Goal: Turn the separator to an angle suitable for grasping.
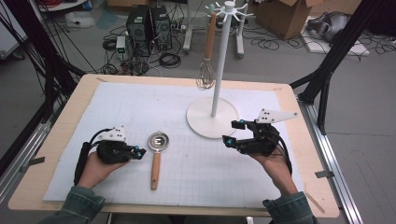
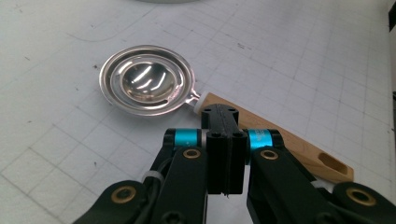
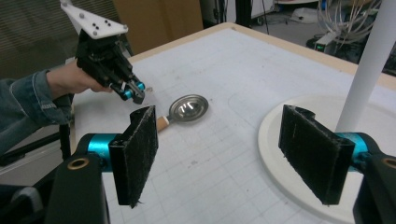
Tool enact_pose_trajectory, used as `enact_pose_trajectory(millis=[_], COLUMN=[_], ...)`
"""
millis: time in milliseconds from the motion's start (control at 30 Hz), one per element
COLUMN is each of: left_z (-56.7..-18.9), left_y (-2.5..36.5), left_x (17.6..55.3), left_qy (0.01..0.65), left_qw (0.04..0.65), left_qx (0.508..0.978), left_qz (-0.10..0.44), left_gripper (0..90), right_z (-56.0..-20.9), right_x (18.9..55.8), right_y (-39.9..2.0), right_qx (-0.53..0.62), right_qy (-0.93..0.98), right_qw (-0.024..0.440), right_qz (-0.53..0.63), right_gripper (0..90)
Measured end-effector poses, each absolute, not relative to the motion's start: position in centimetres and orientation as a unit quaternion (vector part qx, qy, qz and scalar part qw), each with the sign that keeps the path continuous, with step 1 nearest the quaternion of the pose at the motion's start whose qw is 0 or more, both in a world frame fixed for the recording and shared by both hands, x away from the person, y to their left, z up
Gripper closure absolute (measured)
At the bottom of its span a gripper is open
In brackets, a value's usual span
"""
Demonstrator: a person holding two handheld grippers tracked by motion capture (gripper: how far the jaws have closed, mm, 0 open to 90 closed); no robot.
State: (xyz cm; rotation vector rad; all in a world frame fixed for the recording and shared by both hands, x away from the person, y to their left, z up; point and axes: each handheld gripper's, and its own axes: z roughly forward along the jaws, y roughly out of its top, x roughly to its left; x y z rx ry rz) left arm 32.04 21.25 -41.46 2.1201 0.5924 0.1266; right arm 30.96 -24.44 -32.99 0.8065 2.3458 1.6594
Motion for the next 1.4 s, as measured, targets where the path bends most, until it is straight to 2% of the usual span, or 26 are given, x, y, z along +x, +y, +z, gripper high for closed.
enact_pose_trajectory(millis=[633,867,1400], left_z=[-43.0,-43.1,-43.9], left_y=[19.5,19.2,18.9], left_x=[32.6,32.8,31.1], left_qy=[0.242,0.242,0.208], left_qw=[0.416,0.404,0.403], left_qx=[0.876,0.881,0.891], left_qz=[0.039,0.040,0.001], left_gripper=[89.6,89.6,89.6], right_z=[-36.3,-36.3,-36.4], right_x=[29.7,29.5,29.5], right_y=[-25.3,-25.1,-25.2], right_qx=[0.281,0.279,0.281], right_qy=[0.785,0.786,0.788], right_qw=[0.077,0.080,0.084], right_qz=[0.546,0.545,0.542], right_gripper=[27.8,27.8,27.8])
